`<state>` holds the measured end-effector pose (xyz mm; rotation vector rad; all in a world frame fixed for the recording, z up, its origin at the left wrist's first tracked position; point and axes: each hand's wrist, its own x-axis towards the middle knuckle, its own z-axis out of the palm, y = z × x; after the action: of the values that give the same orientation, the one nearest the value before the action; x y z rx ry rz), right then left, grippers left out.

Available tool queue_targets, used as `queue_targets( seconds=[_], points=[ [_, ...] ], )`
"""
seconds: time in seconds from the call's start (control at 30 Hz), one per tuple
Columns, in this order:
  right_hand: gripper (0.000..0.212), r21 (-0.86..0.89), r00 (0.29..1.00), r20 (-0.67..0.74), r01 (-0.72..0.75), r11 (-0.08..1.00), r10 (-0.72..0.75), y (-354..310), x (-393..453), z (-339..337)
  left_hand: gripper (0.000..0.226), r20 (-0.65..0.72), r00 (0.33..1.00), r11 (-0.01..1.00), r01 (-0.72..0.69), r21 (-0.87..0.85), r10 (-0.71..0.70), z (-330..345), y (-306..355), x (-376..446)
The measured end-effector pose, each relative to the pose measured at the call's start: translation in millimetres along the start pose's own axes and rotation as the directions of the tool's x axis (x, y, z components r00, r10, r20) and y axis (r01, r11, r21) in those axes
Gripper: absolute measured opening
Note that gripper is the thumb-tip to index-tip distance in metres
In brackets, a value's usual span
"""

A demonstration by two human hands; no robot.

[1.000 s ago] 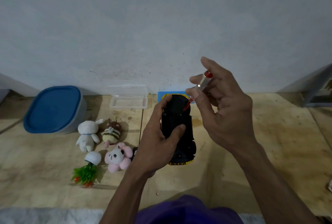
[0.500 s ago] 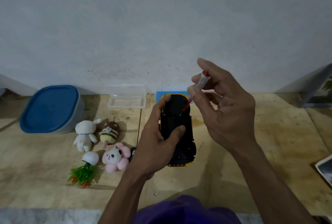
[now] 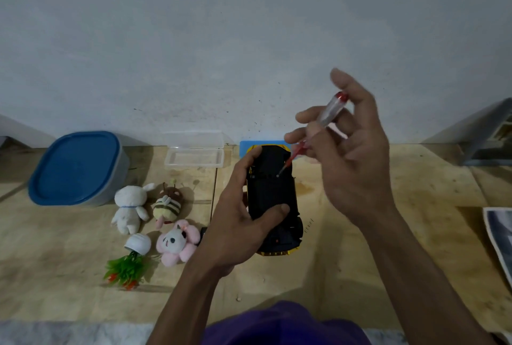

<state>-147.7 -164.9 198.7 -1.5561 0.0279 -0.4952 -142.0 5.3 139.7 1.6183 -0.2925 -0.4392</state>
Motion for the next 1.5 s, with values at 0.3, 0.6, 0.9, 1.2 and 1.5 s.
queue_targets(
  seconds=[0.3,0.6,0.9,1.2,1.5],
  points=[
    [0.014,-0.552,0.884,0.345,-0.08,0.83,0.315,21.8,-3.2,-13.0,0.098,0.045,0.998,0.999,0.036,-0.031,-0.034,-3.5,-0.1,0.1],
    [0.009,-0.628,0.832,0.421,-0.021,0.778,0.362,24.4,0.0,-4.5,0.099,0.058,0.997,0.999,0.046,0.023,-0.047,-3.4,-2.4,-1.3],
    [0.022,-0.657,0.85,0.389,-0.014,0.753,0.356,25.0,-8.9,-7.5,0.095,0.022,0.999,0.998,0.044,0.045,-0.045,-4.1,-7.8,0.3],
    [0.018,-0.513,0.892,0.248,-0.209,0.833,0.377,37.8,-15.4,-6.3,0.096,-0.008,0.998,0.997,0.057,0.043,-0.057,-5.8,-14.9,-1.2],
    [0.007,-0.315,0.84,0.224,-0.417,0.853,0.493,52.6,-24.9,-3.6,0.098,-0.022,0.996,0.994,0.083,0.069,-0.082,-10.3,-27.1,-4.4]
  ],
)
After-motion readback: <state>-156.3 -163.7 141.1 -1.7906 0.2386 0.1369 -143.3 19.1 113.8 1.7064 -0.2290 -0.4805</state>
